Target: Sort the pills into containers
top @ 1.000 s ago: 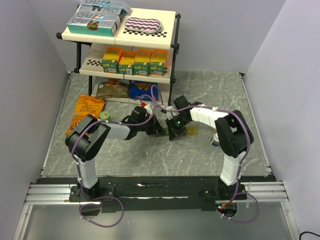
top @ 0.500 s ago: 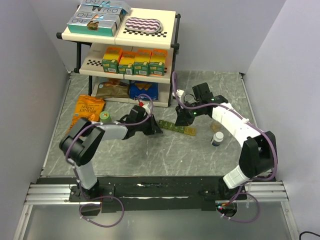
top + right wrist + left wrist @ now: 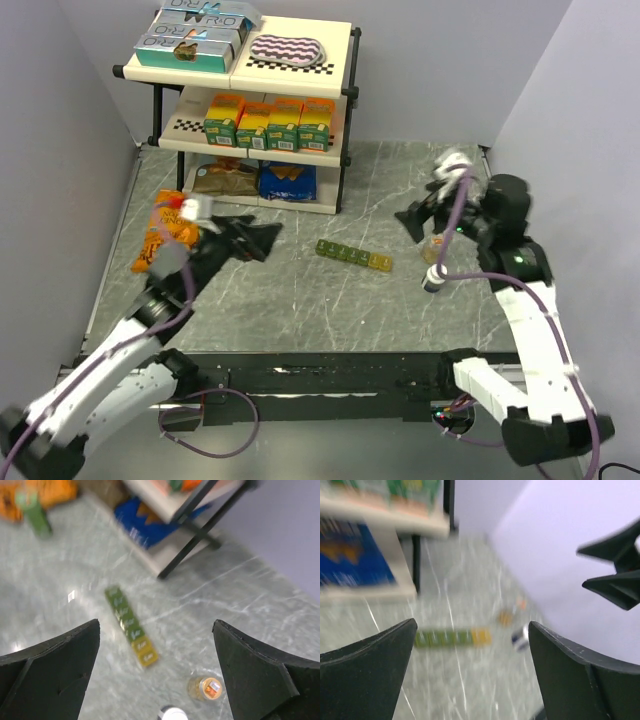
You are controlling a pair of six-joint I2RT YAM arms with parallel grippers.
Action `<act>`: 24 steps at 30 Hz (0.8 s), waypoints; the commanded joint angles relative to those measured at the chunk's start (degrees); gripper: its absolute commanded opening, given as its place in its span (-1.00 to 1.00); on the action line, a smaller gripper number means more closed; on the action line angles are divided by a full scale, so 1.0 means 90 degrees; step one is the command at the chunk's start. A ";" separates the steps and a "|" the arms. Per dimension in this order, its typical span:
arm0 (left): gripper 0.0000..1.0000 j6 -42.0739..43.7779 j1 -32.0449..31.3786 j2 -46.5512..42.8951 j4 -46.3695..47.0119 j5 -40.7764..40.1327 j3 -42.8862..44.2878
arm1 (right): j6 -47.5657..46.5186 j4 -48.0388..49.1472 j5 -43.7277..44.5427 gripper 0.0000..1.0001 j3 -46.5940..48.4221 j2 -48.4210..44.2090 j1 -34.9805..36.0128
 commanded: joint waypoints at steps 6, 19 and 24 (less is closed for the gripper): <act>0.99 0.1151 0.0096 -0.1165 -0.3370 -0.1317 0.1489 | 0.2380 -0.0278 0.1602 1.00 0.0813 -0.0737 -0.0484; 0.99 0.1317 0.0096 -0.2055 -0.3851 -0.1316 0.1177 | 0.2450 -0.0611 0.2638 1.00 0.0707 -0.1392 -0.0484; 0.99 0.1395 0.0096 -0.2123 -0.3998 -0.1424 0.1128 | 0.2479 -0.0572 0.2619 1.00 0.0599 -0.1392 -0.0494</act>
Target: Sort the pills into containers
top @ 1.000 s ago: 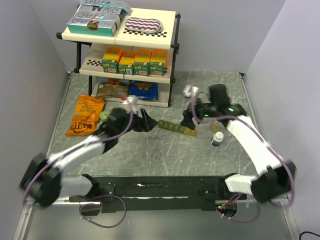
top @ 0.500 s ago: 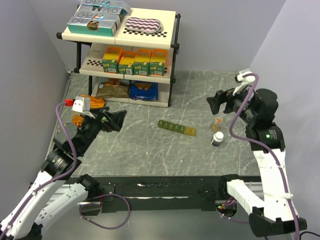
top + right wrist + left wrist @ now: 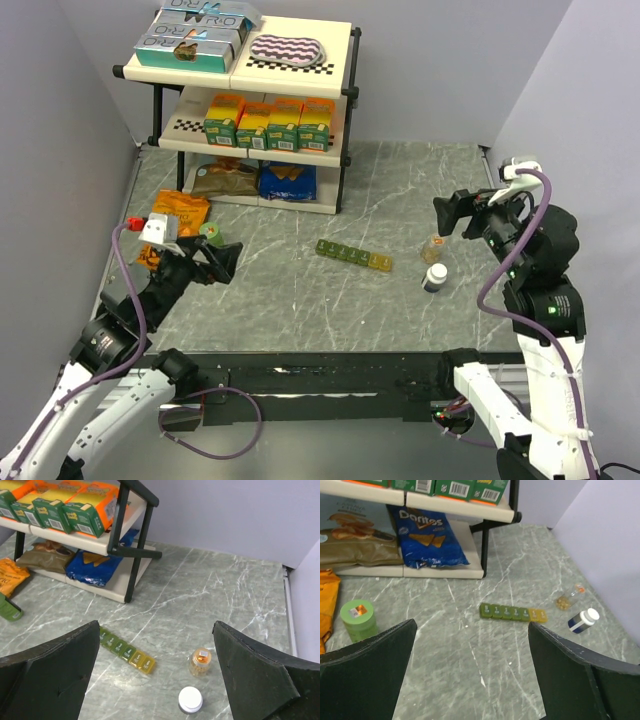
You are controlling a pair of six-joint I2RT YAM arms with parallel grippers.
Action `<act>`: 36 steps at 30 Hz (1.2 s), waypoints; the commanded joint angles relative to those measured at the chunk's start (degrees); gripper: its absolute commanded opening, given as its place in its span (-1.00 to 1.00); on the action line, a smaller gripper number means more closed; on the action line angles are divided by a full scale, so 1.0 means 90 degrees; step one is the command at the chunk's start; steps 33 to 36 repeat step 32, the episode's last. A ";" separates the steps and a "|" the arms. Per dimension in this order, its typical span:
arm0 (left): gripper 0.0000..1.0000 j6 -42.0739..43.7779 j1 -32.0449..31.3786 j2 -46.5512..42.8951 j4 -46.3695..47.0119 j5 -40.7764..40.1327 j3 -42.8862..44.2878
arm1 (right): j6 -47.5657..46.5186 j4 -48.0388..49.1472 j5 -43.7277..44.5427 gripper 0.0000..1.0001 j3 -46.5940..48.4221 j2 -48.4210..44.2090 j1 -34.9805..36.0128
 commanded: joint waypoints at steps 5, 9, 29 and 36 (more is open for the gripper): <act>0.99 0.0213 0.0028 -0.0171 -0.0215 -0.0173 -0.0086 | 0.0206 -0.0038 0.0156 1.00 -0.0091 0.0024 -0.0038; 0.99 0.0223 0.0028 -0.0220 -0.0264 -0.0202 -0.0135 | 0.0225 -0.0018 0.0117 1.00 -0.0120 0.0053 -0.0038; 0.99 0.0291 0.0037 -0.0289 -0.0322 -0.0144 -0.0291 | 0.0264 0.0060 0.0088 1.00 -0.0335 0.0005 -0.0125; 0.99 0.0320 0.0028 -0.0299 -0.0342 -0.0134 -0.0281 | 0.0245 0.0040 0.0020 1.00 -0.0326 0.0005 -0.0155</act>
